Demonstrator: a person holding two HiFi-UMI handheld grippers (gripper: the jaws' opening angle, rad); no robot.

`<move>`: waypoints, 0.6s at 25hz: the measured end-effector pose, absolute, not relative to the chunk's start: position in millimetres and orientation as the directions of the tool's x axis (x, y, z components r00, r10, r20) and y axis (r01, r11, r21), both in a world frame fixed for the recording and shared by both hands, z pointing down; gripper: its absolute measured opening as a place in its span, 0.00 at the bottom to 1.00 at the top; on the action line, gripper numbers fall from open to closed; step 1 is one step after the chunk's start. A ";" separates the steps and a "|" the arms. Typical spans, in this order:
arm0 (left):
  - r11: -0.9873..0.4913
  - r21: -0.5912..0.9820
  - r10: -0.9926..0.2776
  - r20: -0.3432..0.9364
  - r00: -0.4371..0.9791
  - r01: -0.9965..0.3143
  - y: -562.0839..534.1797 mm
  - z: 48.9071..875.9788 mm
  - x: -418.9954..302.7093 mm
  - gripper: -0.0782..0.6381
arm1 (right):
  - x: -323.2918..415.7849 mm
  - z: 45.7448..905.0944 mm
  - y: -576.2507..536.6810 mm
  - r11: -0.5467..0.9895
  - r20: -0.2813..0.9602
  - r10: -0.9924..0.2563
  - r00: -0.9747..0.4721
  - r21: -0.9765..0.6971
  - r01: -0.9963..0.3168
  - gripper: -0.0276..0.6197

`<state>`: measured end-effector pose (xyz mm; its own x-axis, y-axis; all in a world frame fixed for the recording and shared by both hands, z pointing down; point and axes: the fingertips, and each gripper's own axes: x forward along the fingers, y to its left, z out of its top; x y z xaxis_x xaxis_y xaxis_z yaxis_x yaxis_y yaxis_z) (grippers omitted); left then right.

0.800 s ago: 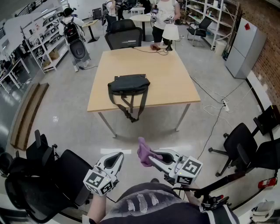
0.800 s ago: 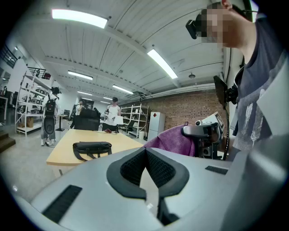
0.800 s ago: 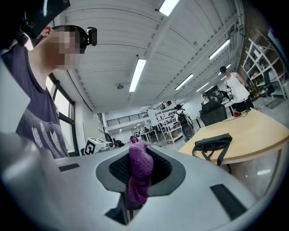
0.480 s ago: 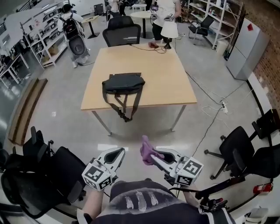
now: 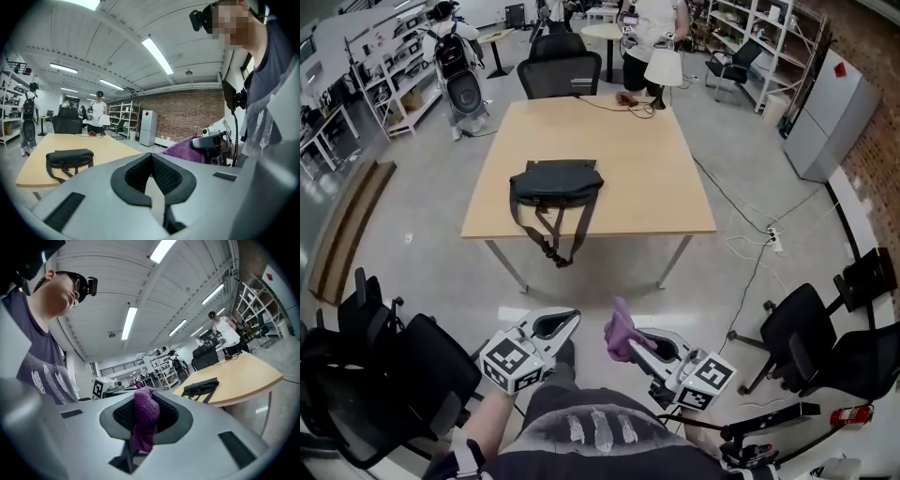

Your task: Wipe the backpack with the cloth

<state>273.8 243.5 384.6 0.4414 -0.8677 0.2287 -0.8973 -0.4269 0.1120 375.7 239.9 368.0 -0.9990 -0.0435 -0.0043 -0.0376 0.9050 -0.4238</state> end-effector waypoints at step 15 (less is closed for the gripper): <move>-0.394 0.213 -0.885 0.173 0.431 -0.894 157.0 411.3 118.9 0.12 | 233.2 390.4 116.6 0.919 0.232 -0.104 -0.967 -0.350 -0.183 0.13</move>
<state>118.9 157.0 411.3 0.4313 -0.8855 0.1729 -0.8942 -0.3939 0.2128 233.2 116.6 390.4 -0.9671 -0.1042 0.2320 -0.1829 0.9189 -0.3496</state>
